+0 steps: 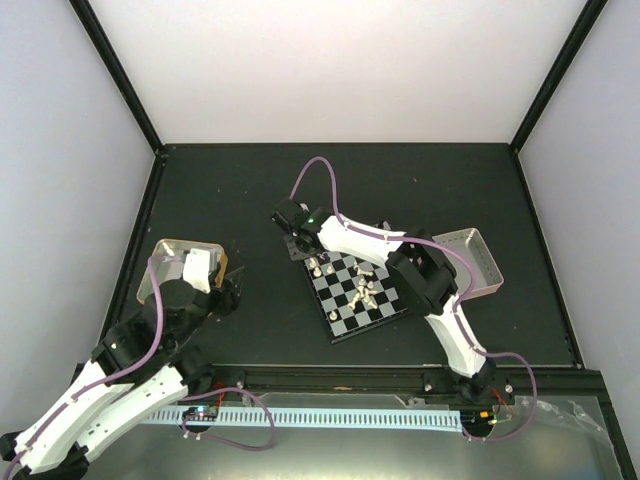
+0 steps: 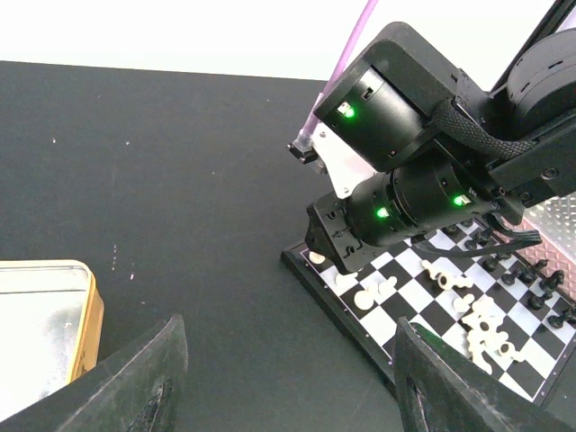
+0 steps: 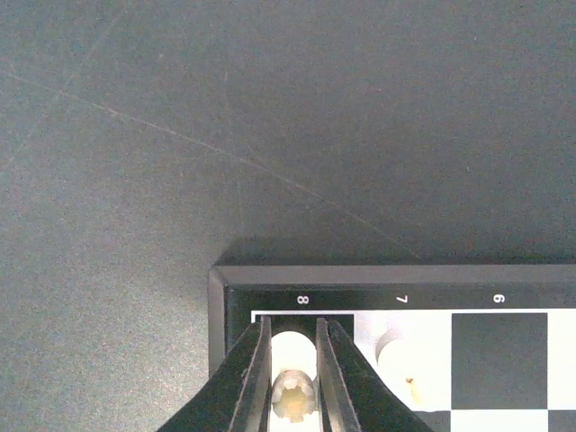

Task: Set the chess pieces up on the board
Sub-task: Place the chess piece on the chessboard.

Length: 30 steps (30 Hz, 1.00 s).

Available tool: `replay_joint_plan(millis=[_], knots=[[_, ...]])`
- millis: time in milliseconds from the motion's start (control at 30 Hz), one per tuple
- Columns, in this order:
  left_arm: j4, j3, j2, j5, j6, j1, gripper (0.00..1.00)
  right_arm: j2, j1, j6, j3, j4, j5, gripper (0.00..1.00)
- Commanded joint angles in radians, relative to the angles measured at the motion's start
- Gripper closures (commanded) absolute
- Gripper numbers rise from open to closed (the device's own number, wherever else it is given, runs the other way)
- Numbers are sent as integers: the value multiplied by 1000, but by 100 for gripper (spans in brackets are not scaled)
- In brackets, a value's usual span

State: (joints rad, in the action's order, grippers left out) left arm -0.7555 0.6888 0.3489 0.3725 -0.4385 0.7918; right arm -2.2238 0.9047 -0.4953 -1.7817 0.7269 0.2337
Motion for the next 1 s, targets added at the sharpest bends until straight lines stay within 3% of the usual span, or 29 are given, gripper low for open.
replay_joint_plan(millis=[0,267,600,767,967], knots=[[-12,2,12,18,-7,-5,36,-13,3,1,-19,28,14,83],[-12,1,18,18,-6,-5,36,-1,3,-5,-22,47,3,74],[-13,1,24,16,-7,-6,36,99,3,-17,-11,35,13,72],[-13,1,24,18,-8,-5,36,229,1,-39,92,-31,28,68],[-12,1,24,12,-7,-4,35,439,-29,-90,350,-112,59,65]])
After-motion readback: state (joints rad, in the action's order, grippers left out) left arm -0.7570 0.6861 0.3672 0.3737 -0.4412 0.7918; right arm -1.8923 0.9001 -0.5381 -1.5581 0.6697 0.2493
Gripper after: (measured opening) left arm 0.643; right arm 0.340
